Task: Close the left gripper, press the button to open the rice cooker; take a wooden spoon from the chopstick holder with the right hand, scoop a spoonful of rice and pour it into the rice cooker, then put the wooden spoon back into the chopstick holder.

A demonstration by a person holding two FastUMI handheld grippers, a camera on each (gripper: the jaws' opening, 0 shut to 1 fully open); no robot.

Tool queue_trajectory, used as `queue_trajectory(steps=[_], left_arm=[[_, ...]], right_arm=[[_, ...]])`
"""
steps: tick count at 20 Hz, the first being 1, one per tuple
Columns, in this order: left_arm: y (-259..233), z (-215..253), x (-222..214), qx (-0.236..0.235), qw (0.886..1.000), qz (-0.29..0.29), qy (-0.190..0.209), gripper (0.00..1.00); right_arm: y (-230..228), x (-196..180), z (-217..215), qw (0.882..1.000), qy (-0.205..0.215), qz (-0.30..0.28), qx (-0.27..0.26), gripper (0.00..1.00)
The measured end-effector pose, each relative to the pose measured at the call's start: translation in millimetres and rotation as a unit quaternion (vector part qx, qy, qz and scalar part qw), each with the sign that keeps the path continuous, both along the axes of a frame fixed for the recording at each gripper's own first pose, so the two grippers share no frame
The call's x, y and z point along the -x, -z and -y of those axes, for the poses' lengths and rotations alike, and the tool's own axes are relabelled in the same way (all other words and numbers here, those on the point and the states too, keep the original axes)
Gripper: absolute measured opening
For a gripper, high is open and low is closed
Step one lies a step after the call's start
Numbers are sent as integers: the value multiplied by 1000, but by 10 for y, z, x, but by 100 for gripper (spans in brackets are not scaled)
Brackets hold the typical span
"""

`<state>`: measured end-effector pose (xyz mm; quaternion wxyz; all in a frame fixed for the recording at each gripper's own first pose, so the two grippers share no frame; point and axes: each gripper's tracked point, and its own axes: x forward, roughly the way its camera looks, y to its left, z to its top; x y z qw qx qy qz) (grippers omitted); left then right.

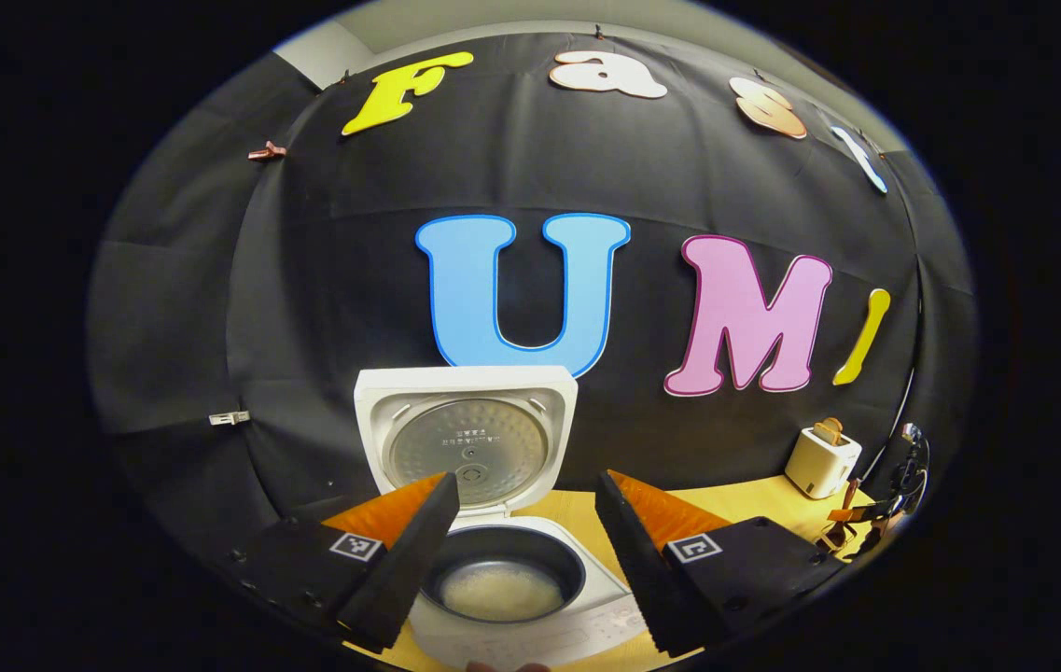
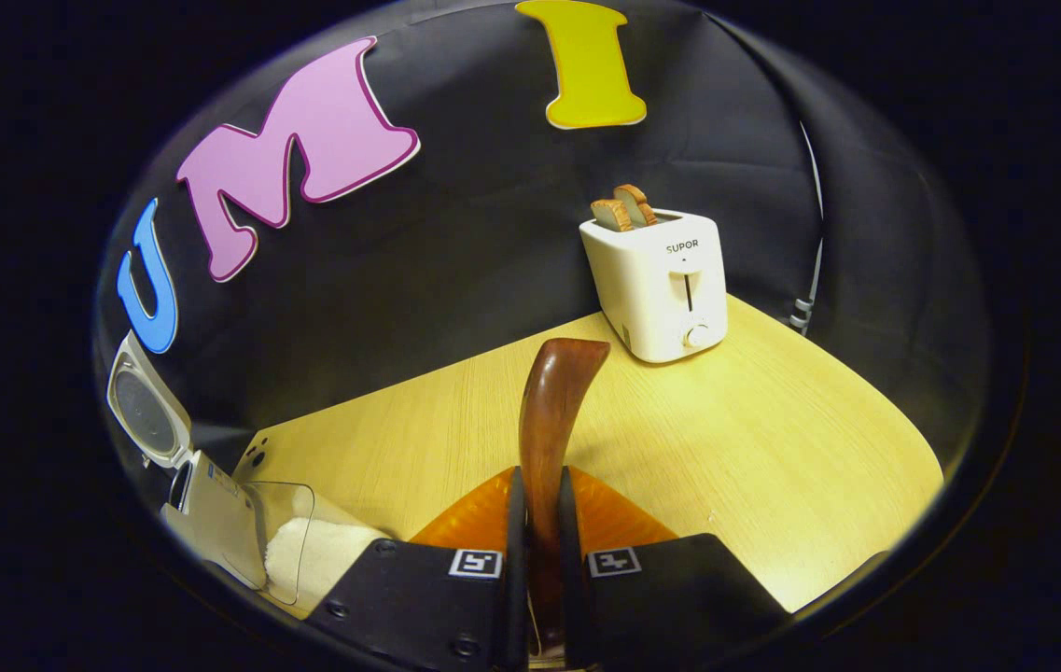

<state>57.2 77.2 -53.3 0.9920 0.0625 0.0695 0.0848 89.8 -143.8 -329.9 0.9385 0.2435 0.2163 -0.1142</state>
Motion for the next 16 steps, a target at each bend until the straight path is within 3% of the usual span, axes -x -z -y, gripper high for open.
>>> queue_trajectory(steps=[10,16], left_arm=[[14,40,-82,18,1000,10,22,95],[40,-57,19,30,999,15,22,95]], right_arm=[[-720,305,122,998,37,57,4,15],[-1281,341,-82,995,17,93,16,15]])
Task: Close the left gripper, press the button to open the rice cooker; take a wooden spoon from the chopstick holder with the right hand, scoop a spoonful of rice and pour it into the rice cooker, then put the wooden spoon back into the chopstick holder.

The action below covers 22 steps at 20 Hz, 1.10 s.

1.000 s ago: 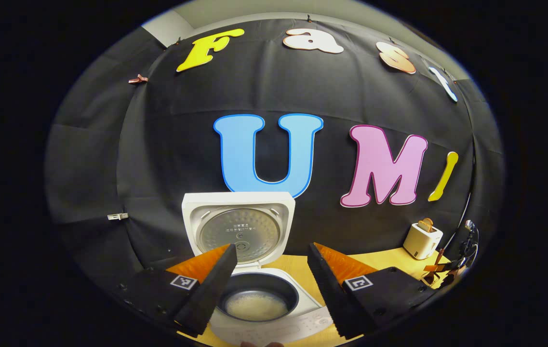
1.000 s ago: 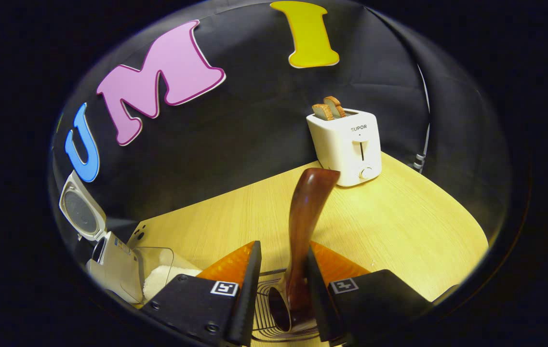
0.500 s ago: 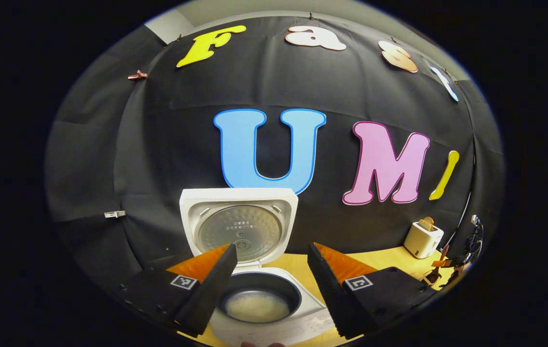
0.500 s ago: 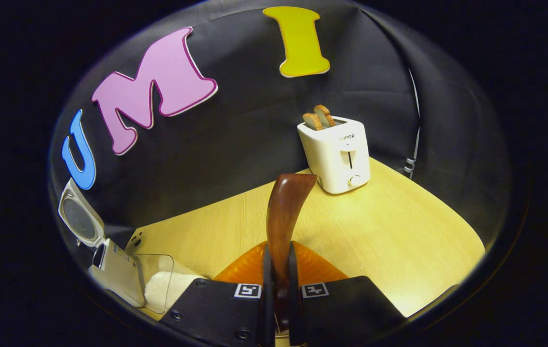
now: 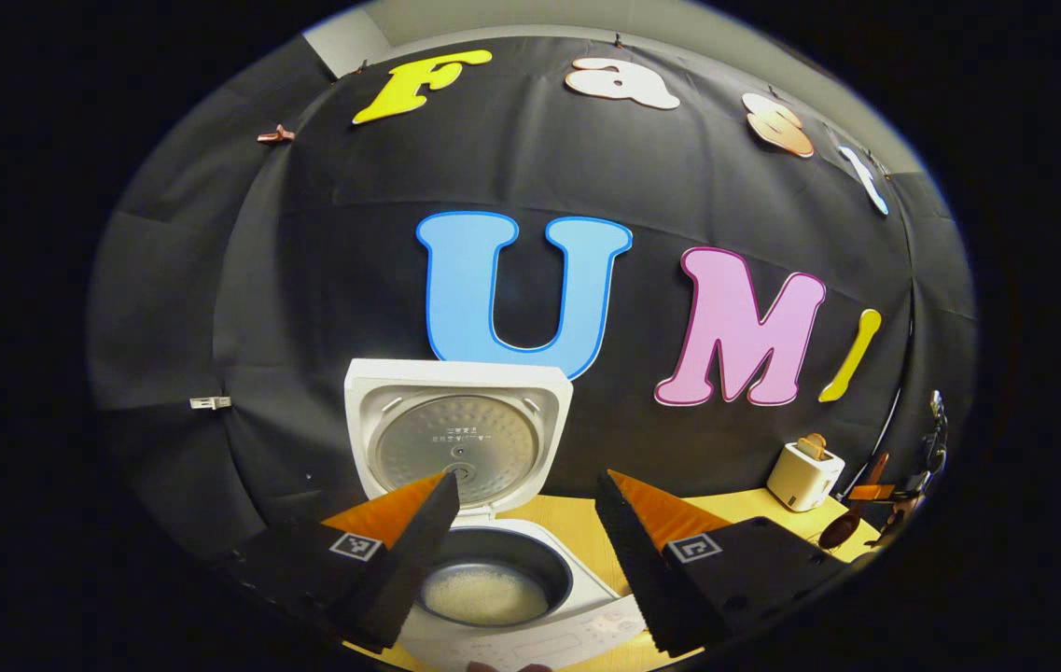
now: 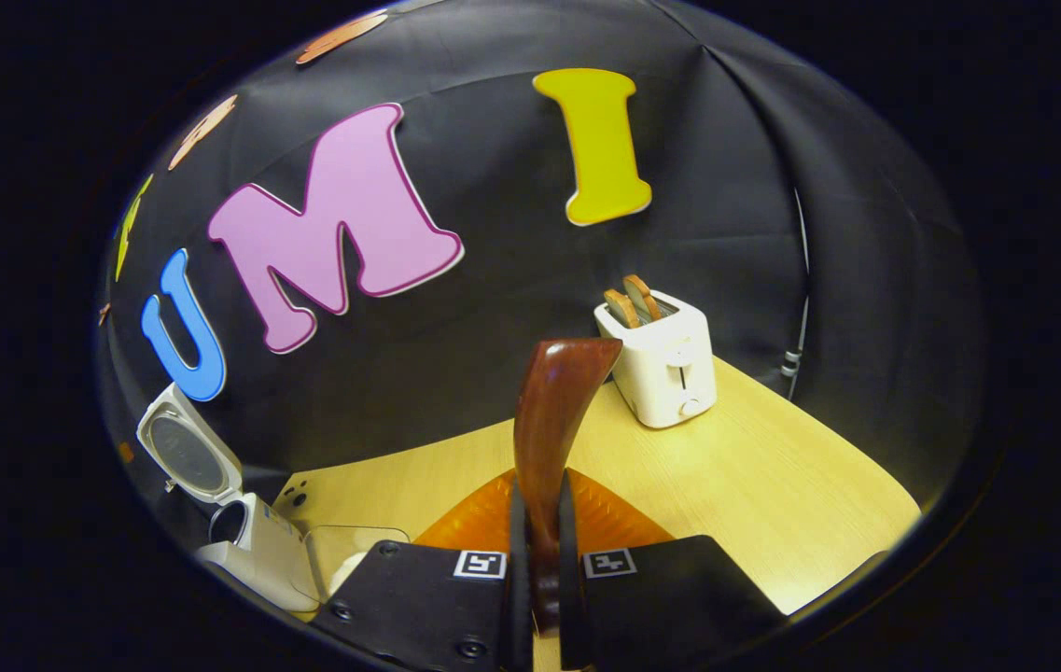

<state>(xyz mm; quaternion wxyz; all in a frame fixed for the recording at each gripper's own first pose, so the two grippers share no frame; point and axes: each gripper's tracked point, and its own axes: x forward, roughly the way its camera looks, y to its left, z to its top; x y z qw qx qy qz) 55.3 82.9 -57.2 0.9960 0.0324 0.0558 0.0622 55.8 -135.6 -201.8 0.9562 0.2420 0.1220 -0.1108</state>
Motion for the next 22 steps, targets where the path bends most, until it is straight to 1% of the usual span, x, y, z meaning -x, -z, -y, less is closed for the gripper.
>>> queue_trajectory(steps=[2,4,8,11,13,14,17,20,22], left_arm=[[17,-74,54,-1,1000,-1,-4,95],[4,-122,106,5,1000,1,-7,95],[12,-249,199,12,1000,1,-13,95],[-8,-312,262,16,1000,2,-18,95],[-18,-326,308,17,1000,1,-22,95],[-29,-336,330,15,1000,1,-24,95],[7,-354,399,8,1000,-5,-24,95],[38,-402,428,5,1000,-12,-27,95],[41,-410,412,8,1000,-13,-28,95]], right_arm=[[-230,-65,-207,1000,-16,19,-2,15],[-427,-157,-494,998,-41,37,-2,15],[-586,-368,-1238,992,-111,51,9,15],[-525,-468,-1779,985,-159,49,47,15],[-392,-556,-2027,978,-180,40,98,15],[-294,-604,-2121,972,-190,28,133,15],[48,-682,-2300,948,-215,-4,236,15],[391,-713,-2450,920,-235,-35,310,16],[585,-714,-2481,907,-241,-60,340,15]])
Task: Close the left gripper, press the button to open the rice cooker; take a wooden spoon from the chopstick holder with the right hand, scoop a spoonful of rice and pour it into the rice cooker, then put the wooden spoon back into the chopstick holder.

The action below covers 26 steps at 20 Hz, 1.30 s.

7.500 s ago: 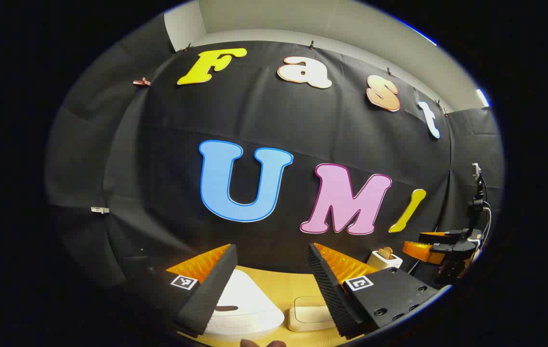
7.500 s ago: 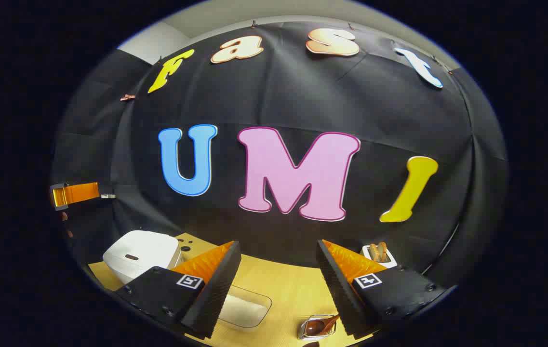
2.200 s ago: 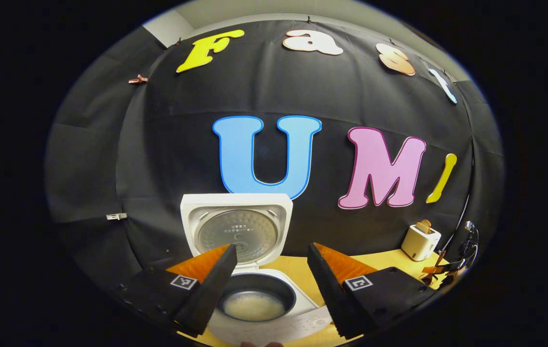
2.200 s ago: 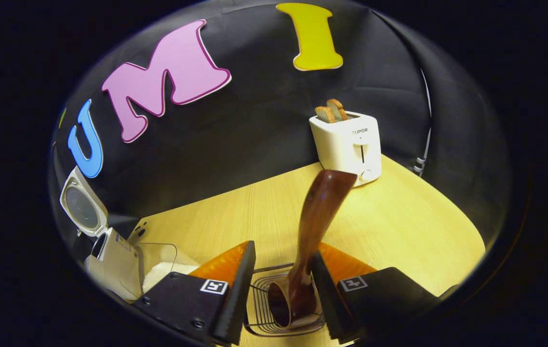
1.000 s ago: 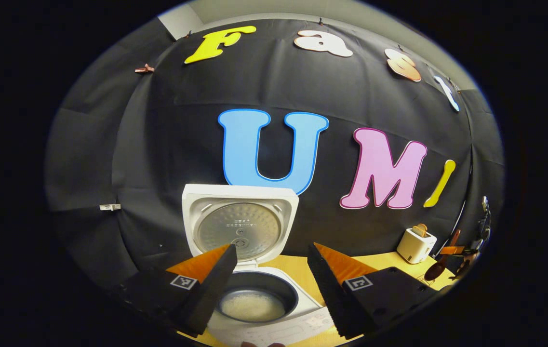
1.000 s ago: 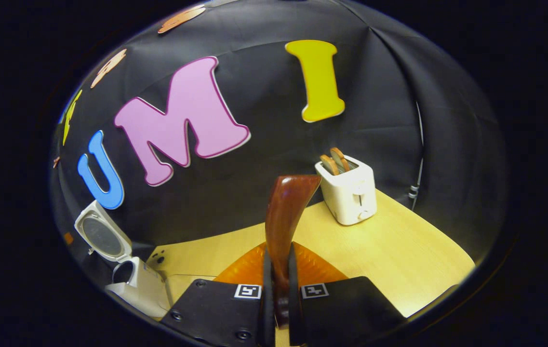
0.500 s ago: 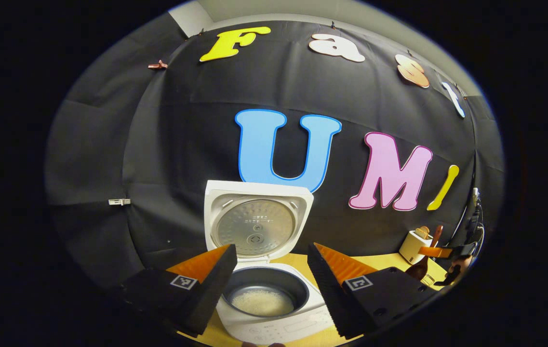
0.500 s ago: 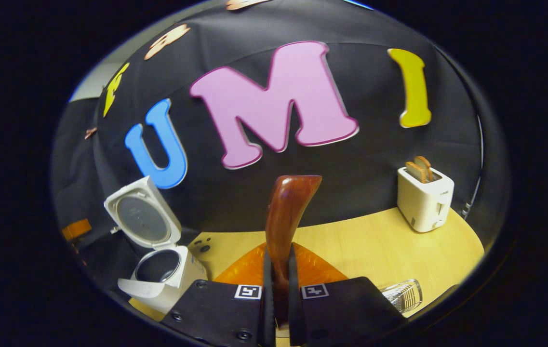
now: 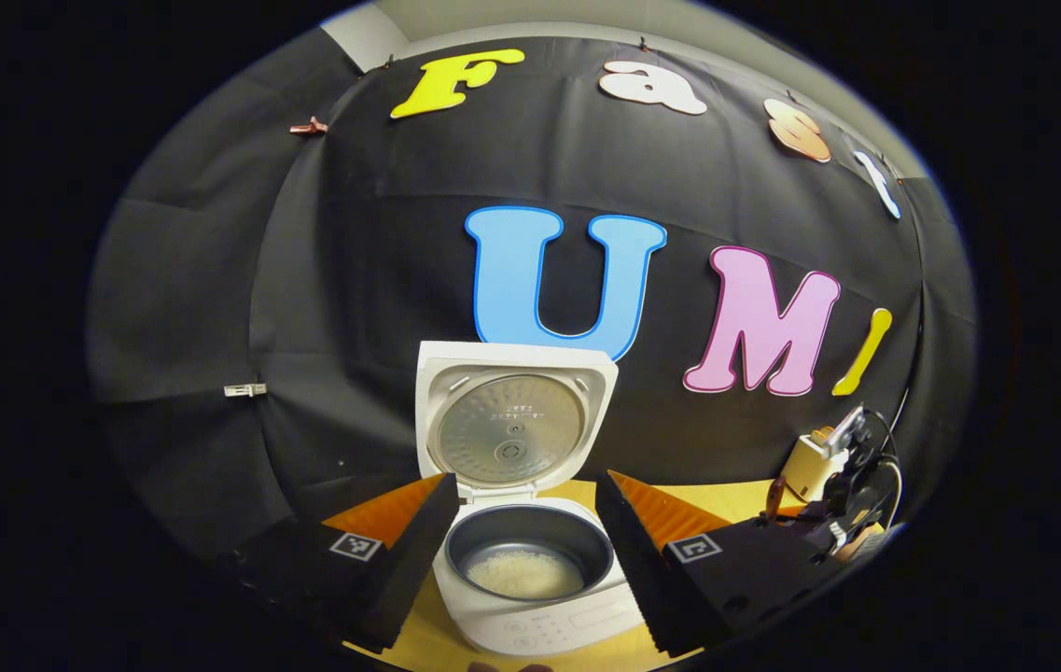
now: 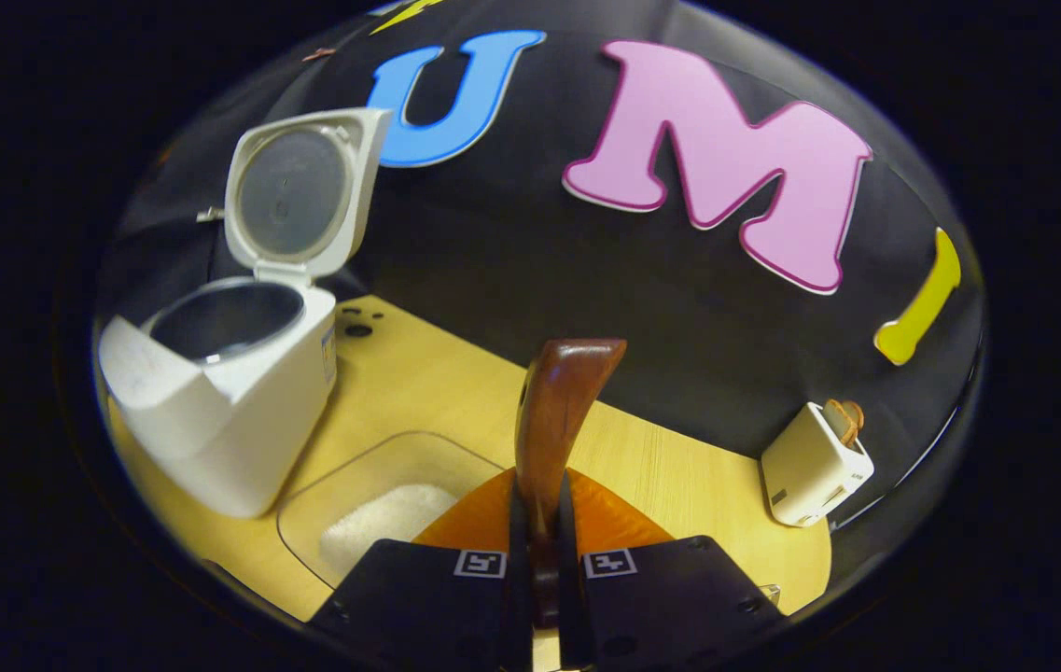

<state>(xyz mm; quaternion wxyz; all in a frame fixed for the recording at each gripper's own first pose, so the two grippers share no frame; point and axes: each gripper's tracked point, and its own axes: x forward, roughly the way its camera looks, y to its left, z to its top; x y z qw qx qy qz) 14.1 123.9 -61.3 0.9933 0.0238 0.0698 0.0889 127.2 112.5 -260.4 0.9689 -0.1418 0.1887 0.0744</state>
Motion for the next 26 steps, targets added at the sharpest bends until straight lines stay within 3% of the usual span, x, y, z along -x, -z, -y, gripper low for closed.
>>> queue_trajectory(steps=[3,6,9,13,16,19,26], left_arm=[[23,-29,-20,1,1000,0,-2,95],[24,-36,-44,4,1000,-1,-3,95],[43,-41,-48,5,1000,-2,-5,95],[25,-65,-35,5,1000,1,-9,95],[8,-92,-40,7,1000,3,-12,95],[-1,-104,-41,8,1000,5,-14,95],[-21,-54,-67,9,1000,9,-10,95]], right_arm=[[381,97,-71,998,23,-59,-1,16],[455,115,-222,993,54,-77,-73,15],[458,88,-309,978,93,-97,-161,16],[460,11,-338,939,142,-121,-290,16],[456,-31,-290,899,162,-123,-387,15],[421,-22,-133,869,180,-112,-447,16],[168,-24,257,842,200,-77,-494,15]])
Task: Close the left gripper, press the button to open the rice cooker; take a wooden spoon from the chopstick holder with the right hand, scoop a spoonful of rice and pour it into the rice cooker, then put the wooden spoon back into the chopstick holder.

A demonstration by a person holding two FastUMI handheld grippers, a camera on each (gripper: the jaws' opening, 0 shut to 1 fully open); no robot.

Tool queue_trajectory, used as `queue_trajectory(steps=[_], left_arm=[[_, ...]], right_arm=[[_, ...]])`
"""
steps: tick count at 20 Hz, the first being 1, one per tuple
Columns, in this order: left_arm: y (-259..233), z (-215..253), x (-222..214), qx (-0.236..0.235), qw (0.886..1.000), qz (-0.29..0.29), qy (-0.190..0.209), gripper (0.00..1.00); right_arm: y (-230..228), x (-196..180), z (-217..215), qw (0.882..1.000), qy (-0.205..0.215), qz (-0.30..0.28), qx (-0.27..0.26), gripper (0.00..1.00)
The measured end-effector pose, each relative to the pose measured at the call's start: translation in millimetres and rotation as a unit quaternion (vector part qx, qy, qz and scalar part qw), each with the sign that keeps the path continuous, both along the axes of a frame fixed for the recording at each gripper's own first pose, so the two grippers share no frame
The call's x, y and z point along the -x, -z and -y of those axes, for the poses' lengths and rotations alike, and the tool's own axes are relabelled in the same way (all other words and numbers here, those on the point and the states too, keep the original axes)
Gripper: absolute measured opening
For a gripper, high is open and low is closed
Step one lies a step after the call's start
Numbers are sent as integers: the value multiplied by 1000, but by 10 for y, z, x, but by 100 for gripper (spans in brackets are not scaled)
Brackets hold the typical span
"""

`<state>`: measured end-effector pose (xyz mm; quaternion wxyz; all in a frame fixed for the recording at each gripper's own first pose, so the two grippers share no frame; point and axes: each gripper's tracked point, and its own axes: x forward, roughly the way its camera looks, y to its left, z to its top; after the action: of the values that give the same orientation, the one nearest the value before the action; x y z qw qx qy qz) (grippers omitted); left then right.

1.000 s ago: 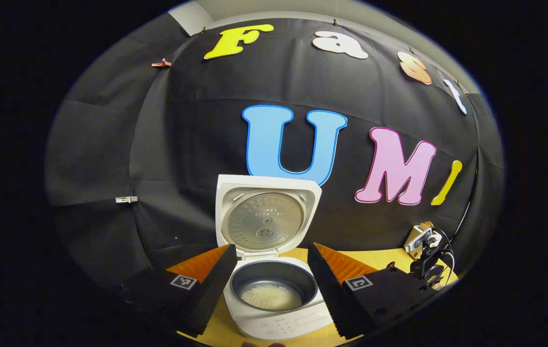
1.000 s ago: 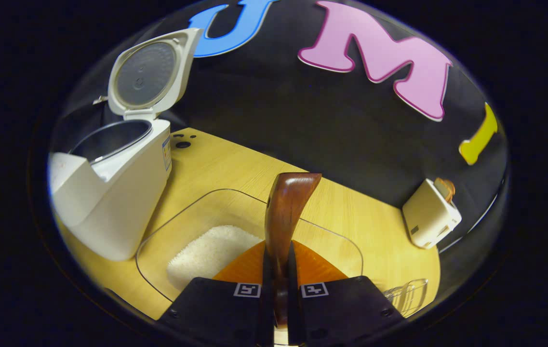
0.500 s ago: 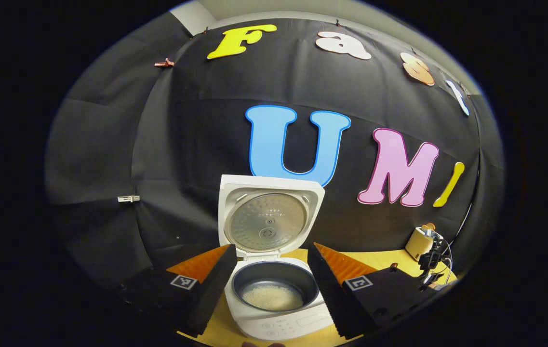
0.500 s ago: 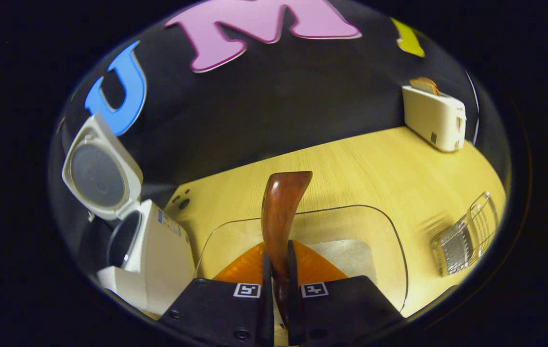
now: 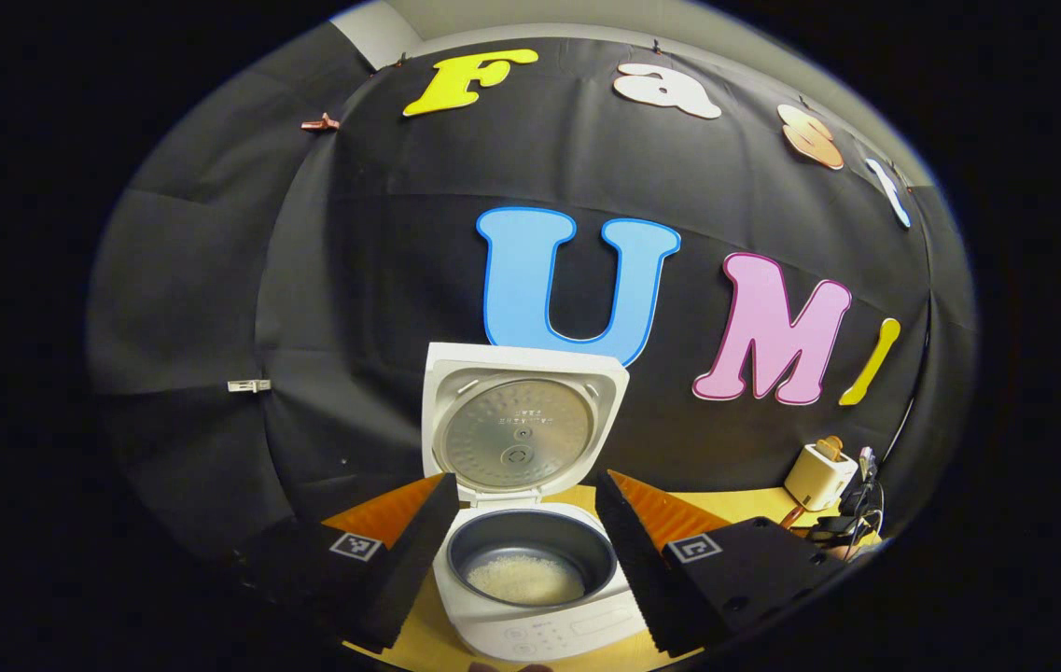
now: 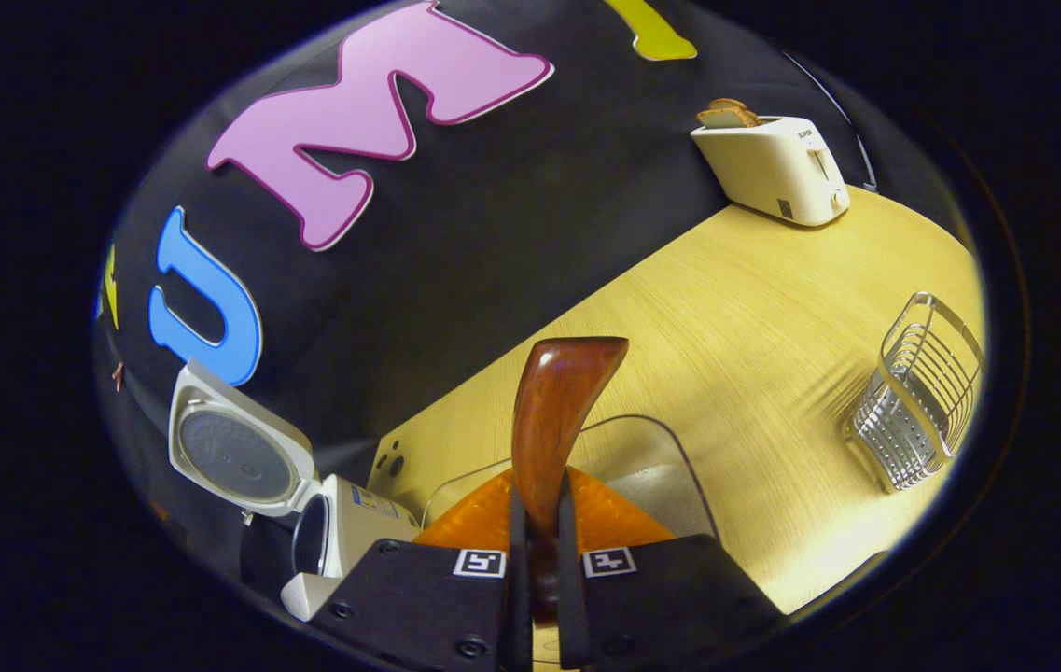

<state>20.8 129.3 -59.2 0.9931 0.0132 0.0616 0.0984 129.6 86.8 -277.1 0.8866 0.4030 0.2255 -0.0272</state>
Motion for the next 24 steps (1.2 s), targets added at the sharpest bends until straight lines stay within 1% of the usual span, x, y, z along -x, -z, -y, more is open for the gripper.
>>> queue_trajectory(steps=[3,8,14,17,19,20,21,22,24], left_arm=[[-2,24,-11,2,1000,3,3,95],[33,68,-4,17,1000,8,10,95],[75,15,32,23,1000,10,10,95],[98,-66,87,25,1000,10,5,95],[104,-131,141,26,1000,11,-1,95],[95,-164,167,28,1000,12,-4,91],[109,-191,195,30,999,11,-6,91],[112,-212,229,33,999,9,-7,95],[115,-261,296,35,999,9,-10,95]], right_arm=[[-175,2,123,999,19,12,-25,15],[-423,52,309,999,33,20,-23,15],[-950,11,271,998,27,55,-26,15],[-1308,-52,67,996,14,78,-50,15],[-1514,-103,-135,994,-4,89,-63,15],[-1617,-131,-274,993,-16,95,-68,15],[-1733,-164,-425,992,-27,102,-73,15],[-1849,-198,-588,990,-38,110,-81,15],[-2011,-257,-945,986,-62,120,-99,15]])
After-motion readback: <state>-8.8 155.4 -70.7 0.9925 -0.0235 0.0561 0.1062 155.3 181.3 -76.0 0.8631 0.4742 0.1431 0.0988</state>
